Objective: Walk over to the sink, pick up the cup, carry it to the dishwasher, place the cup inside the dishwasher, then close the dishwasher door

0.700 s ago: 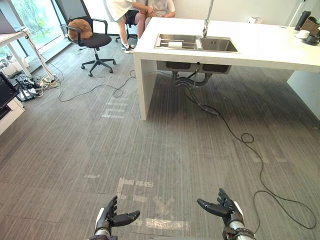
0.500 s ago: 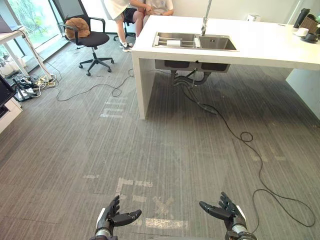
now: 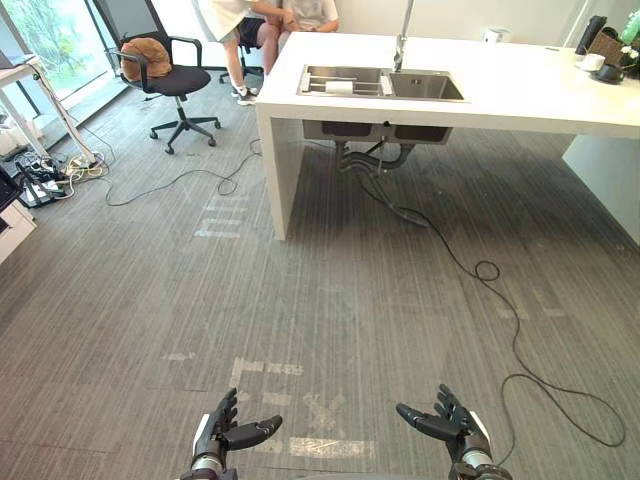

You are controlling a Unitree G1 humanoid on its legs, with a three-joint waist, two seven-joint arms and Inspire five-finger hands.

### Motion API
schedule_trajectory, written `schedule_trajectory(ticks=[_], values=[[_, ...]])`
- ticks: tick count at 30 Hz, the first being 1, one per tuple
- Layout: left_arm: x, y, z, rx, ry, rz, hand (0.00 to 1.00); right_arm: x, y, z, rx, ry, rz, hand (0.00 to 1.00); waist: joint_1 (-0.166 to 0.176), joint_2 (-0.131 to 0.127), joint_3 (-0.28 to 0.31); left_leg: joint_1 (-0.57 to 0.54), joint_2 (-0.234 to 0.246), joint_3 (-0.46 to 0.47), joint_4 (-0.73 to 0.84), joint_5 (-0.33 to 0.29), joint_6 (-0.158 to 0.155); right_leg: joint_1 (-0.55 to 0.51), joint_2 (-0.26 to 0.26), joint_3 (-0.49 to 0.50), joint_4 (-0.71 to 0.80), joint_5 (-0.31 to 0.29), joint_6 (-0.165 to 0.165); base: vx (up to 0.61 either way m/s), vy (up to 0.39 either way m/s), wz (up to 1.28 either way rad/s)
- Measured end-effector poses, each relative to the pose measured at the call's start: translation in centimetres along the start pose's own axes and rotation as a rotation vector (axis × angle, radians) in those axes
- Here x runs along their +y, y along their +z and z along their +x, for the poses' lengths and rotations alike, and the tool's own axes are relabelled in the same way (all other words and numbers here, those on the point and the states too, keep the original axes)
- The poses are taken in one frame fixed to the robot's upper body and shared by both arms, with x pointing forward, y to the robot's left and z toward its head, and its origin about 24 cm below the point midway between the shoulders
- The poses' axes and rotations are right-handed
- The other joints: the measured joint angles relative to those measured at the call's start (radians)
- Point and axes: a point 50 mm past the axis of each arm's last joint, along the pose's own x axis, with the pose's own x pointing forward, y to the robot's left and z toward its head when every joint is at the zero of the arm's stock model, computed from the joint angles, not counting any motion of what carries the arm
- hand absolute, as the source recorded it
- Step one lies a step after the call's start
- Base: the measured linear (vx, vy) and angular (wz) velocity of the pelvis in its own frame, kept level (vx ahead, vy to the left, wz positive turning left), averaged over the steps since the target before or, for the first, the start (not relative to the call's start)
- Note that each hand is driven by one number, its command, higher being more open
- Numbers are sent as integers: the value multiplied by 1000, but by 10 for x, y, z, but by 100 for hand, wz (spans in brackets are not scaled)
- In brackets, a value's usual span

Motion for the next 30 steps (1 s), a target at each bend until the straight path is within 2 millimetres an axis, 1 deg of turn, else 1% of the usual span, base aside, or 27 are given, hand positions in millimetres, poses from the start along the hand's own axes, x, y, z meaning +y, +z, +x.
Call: schedule_trajectory(ticks=[12, 15, 16, 18, 19, 20, 21, 22, 23, 24, 25, 26, 27, 28, 29, 30], values=[[-3, -2, -1, -1, 7, -31, 100, -1, 0, -2, -11, -3, 5, 100, 2, 3, 3, 8, 12, 23, 7, -16, -10, -2, 11, 26, 8, -3, -4, -13, -33, -7], [-2, -5, -4, 5, 16, -52, 100, -2, 3, -2, -30, -10, 15, 100, 5, 5, 13, 2, 14, 43, 62, -57, -9, -4, 10, 44, 36, -19, -8, 0, -11, -19], [-2, -6, -5, 9, 19, -59, 100, -3, 3, -2, -32, -16, 20, 100, 5, 5, 16, -3, 16, 48, 90, -76, -6, -6, 9, 49, 53, -31, -5, 18, 7, -16], [-3, -7, -5, 9, 21, -69, 100, -5, 3, -3, -35, -25, 25, 100, 7, 4, 23, -38, 19, 54, 181, -135, 1, -35, 4, 56, 122, -83, 4, 14, 9, -10], [-3, -6, -5, 6, 20, -70, 100, -5, 4, -3, -37, -25, 25, 100, 7, 4, 26, -49, 19, 54, 209, -152, 3, -46, 1, 55, 147, -99, 6, 0, 0, 0], [-5, -5, -5, 1, 16, -75, 100, -6, 4, -3, -39, -26, 27, 100, 8, 3, 31, -73, 20, 55, 271, -188, 8, -71, -10, 47, 209, -136, 15, 43, 25, 1], [-7, -5, -5, -2, 13, -82, 100, -6, 3, -4, -42, -28, 26, 100, 10, 5, 33, -87, 20, 57, 316, -213, 18, -91, -22, 37, 263, -168, 31, 46, 35, 0], [-9, -5, -5, -2, 12, -93, 100, -7, 3, -6, -43, -29, 24, 100, 11, 7, 35, -97, 20, 59, 356, -239, 26, -109, -36, 21, 339, -191, 54, 80, 66, -11], [-10, -6, -5, -5, 17, -111, 100, -6, 3, -6, -45, -26, 23, 100, 15, 6, 40, -99, 20, 67, 391, -273, 33, -168, -57, -12, 476, -211, 63, 80, 60, -20], [-10, -5, -5, -9, 22, -118, 100, -5, 5, -5, -52, -19, 23, 100, 19, 5, 47, -93, 18, 79, 417, -295, 37, -240, -87, -47, 646, -211, 57, 89, 62, -25], [-9, -4, -5, -14, 26, -125, 100, -4, 5, -5, -56, -16, 22, 100, 22, 1, 55, -82, 14, 83, 424, -306, 41, -274, -106, -59, 728, -205, 51, 129, 48, -25], [-8, -3, -5, -20, 39, -132, 100, -5, 6, -5, -57, -15, 21, 100, 21, -4, 69, -52, 5, 90, 435, -321, 47, -323, -133, -67, 846, -213, 53, 151, 38, -13], [-7, -3, -6, -20, 44, -134, 100, -5, 5, -5, -55, -15, 21, 100, 19, -2, 73, -36, 4, 89, 435, -327, 47, -332, -138, -72, 863, -225, 60, 222, 19, -1], [-7, -1, -5, -28, 46, -135, 100, -5, 5, -6, -56, -16, 23, 100, 11, -8, 83, -9, 8, 79, 432, -338, 46, -345, -143, -91, 852, -240, 56, 221, -24, 19], [-7, 3, -3, -44, 44, -135, 100, -5, 4, -6, -55, -15, 23, 100, 8, 2, 93, 7, 21, 65, 429, -349, 42, -363, -139, -115, 804, -243, 51, 222, -39, 26], [-8, 6, -2, -52, 42, -136, 100, -5, 4, -7, -53, -14, 24, 100, 7, 3, 95, 12, 34, 55, 431, -357, 37, -371, -131, -129, 764, -242, 53, 221, -80, 37]])
